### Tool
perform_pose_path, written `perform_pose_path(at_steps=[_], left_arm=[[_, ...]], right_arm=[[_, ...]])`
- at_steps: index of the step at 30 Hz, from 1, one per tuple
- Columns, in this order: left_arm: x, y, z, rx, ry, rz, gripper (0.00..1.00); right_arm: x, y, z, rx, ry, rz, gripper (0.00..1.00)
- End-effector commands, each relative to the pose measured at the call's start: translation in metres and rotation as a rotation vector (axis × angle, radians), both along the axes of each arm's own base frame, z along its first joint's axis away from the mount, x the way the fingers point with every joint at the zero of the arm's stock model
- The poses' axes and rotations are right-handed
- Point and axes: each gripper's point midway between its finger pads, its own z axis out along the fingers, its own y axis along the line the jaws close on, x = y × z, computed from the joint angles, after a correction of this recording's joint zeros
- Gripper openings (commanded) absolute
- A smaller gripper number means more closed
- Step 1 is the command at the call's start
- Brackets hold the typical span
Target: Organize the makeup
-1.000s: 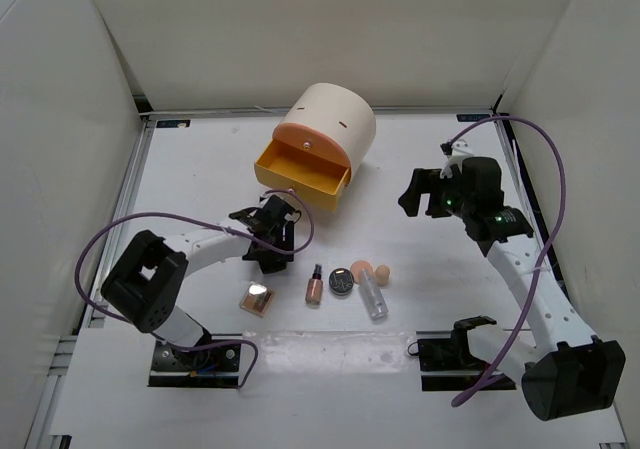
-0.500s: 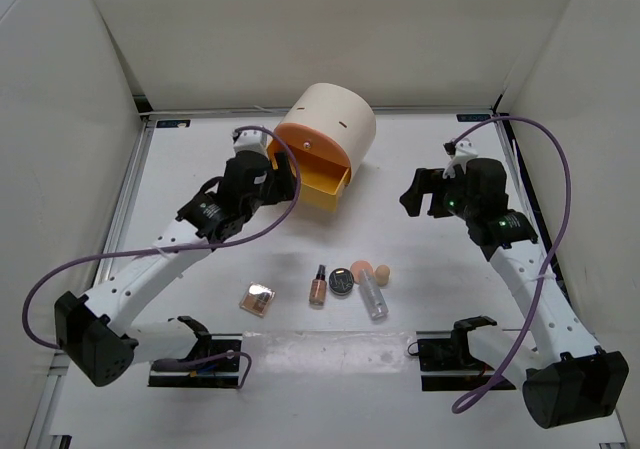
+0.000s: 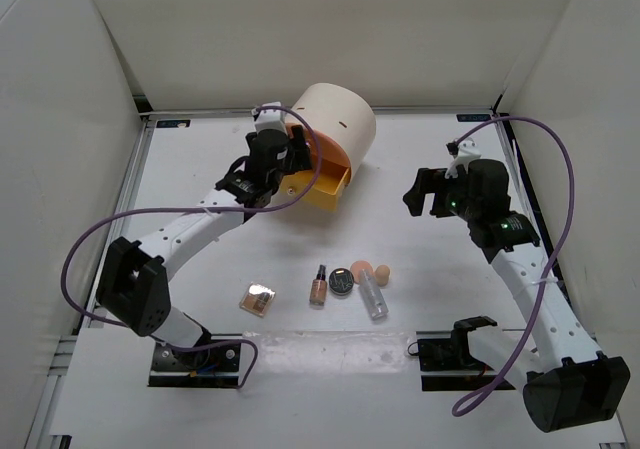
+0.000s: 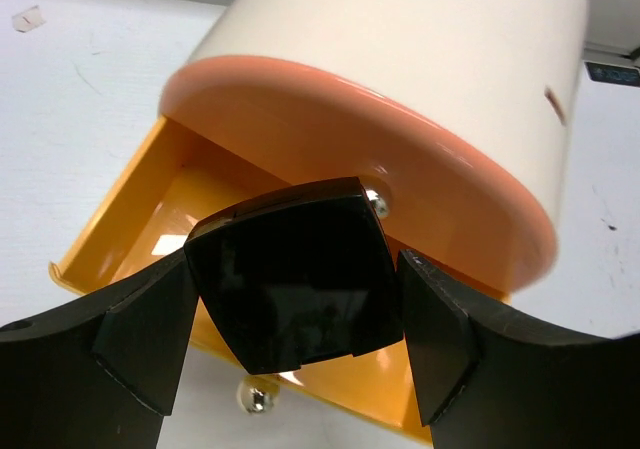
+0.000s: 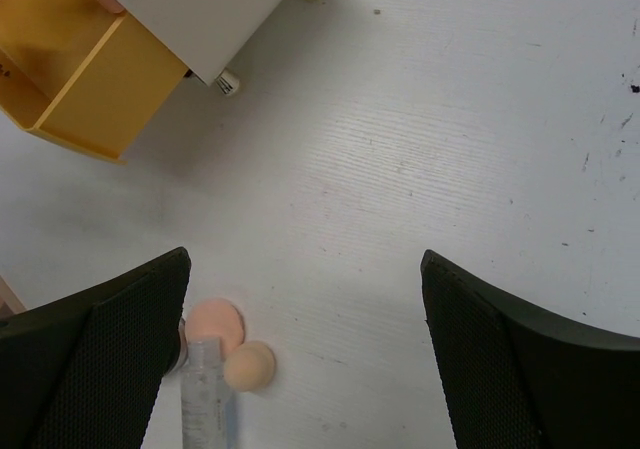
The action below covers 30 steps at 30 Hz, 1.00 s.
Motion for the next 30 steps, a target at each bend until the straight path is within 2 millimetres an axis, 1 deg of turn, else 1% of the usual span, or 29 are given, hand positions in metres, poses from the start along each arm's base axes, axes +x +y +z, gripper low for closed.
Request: perform_pose_path(at_steps=[1,2,3,5,6,7,10,11,14,16,17,18,20,21,22,23,24,25,27,28,29,30], left_arm=[[0.015,0.003,0.037,-0.028,-0.085,0.012,0.70],[0.016,0.002,0.034,-0.023,-0.074,0.011,0.72],[0.016,0.003,0.030,-0.012,-0.060,0.013,0.79],[0.016,0.002,0.028,-0.015,-0.052,0.013,0.82],[0.015,0.003,0.027,-0.011,-0.046,0.014,0.89],[0.014,0.003,0.024,-0.007,-0.037,0.016,0.92],[0.013,0.005,0.018,0.000,-0.018,0.021,0.94],[0.013,0.006,0.022,-0.007,-0.025,0.023,0.94],[0.012,0.008,0.021,-0.004,-0.012,0.033,0.96],[0.012,0.007,0.023,-0.007,-0.013,0.034,0.96],[0.010,0.008,0.024,-0.003,-0.008,0.032,0.98],[0.009,0.009,0.027,-0.005,-0.013,0.030,0.98],[0.006,0.012,0.041,-0.012,-0.029,0.032,0.98],[0.003,0.014,0.044,-0.007,-0.026,0.034,0.98],[-0.001,0.017,0.051,-0.010,-0.032,0.037,0.98],[-0.007,0.020,0.051,-0.001,-0.015,0.033,0.98],[-0.012,0.023,0.050,0.005,-0.002,0.034,0.98],[-0.019,0.027,0.054,0.000,0.003,0.033,0.98],[-0.038,0.035,0.032,0.009,0.088,0.047,0.98],[-0.048,0.041,0.036,-0.008,0.089,0.053,0.98],[-0.057,0.044,0.027,-0.022,0.122,0.065,0.98],[-0.073,0.051,0.006,0.005,0.188,0.069,0.98]], right_arm=[[0.005,-0.006,0.020,-0.016,-0.062,-0.019,0.98],[0.005,-0.006,0.020,-0.022,-0.065,-0.016,0.97],[0.005,-0.007,0.019,-0.024,-0.064,-0.022,0.97],[0.004,-0.007,0.017,-0.026,-0.058,-0.020,0.98],[0.004,-0.008,0.018,-0.026,-0.062,-0.025,0.97],[0.004,-0.010,0.017,-0.028,-0.060,-0.030,0.97],[0.003,-0.009,0.018,-0.032,-0.067,-0.024,0.98],[0.002,-0.008,0.018,-0.031,-0.065,-0.019,0.97],[0.000,-0.010,0.018,-0.047,-0.056,-0.018,0.98],[-0.002,-0.009,0.022,-0.053,-0.068,-0.007,0.98],[-0.003,-0.008,0.024,-0.053,-0.073,0.004,0.97],[-0.007,-0.004,0.023,-0.055,-0.068,0.042,0.98],[-0.011,0.003,0.029,-0.052,-0.077,0.094,0.97],[-0.017,0.011,0.031,-0.040,-0.064,0.156,0.97],[-0.020,0.017,0.030,-0.038,-0.058,0.195,0.97],[-0.026,0.028,0.035,-0.020,-0.060,0.253,0.97],[-0.029,0.034,0.036,-0.015,-0.052,0.278,0.96],[-0.034,0.046,0.033,-0.013,-0.040,0.324,0.96],[-0.039,0.058,0.026,-0.039,-0.024,0.362,0.95],[-0.048,0.074,0.017,-0.056,0.004,0.412,0.95],[-0.048,0.078,0.010,-0.091,0.011,0.406,0.95],[-0.053,0.084,0.002,-0.112,0.027,0.427,0.95]])
